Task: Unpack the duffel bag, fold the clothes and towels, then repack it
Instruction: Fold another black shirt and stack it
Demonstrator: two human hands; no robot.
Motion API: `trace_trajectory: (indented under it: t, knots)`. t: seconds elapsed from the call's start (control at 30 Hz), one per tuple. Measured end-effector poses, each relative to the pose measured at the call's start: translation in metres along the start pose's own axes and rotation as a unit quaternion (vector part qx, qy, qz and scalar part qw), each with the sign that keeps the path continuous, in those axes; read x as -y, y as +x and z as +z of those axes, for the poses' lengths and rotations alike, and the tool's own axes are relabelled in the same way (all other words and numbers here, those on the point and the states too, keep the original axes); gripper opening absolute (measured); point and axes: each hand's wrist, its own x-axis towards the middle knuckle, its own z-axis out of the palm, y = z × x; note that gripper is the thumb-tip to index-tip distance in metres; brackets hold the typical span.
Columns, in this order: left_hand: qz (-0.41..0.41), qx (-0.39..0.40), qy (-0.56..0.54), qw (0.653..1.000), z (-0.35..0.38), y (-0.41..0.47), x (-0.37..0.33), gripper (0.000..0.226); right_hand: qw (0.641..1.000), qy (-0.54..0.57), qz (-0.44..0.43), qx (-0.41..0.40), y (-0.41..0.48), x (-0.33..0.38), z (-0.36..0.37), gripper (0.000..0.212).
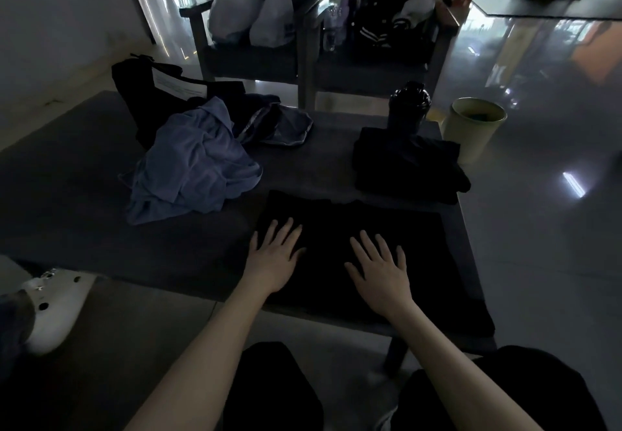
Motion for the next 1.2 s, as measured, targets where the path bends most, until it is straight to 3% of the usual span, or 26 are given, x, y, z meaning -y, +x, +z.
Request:
trace_trajectory:
  t: [0.23,0.37,0.67,0.77,0.83,1.1,1.2]
  knots:
    - [0.033,0.027,0.085,0.995,-0.023,0.04,-0.003,0.051,0.998,0.03,0.061,0.0,0.004,0.013,-0.001,0.06]
    - [0.008,0.076,-0.003,0.997,-0.027,0.049,-0.021,0.057,0.997,0.014,0.07,0.023,0.006,0.019,-0.011,0.063]
    - [0.055,0.021,0.231,0.971,-0.035,0.07,-0.029,0.052,0.997,-0.008,-0.023,0.067,-0.002,-0.002,-0.039,0.061]
    - [0.029,0.054,0.119,0.991,-0.025,0.054,-0.038,0.057,0.997,-0.015,-0.048,0.052,-0.002,-0.016,-0.041,0.064]
    - [0.044,0.055,0.087,0.994,-0.015,0.042,-0.032,0.06,0.996,0.001,-0.032,0.085,-0.003,-0.034,-0.039,0.068]
    - [0.041,-0.007,0.238,0.97,-0.033,0.064,-0.036,0.051,0.993,0.013,0.048,0.103,-0.008,-0.007,-0.025,0.075]
    - [0.036,-0.055,0.146,0.987,-0.033,0.038,-0.039,0.049,0.993,0.019,0.079,0.088,0.004,0.006,-0.021,0.074]
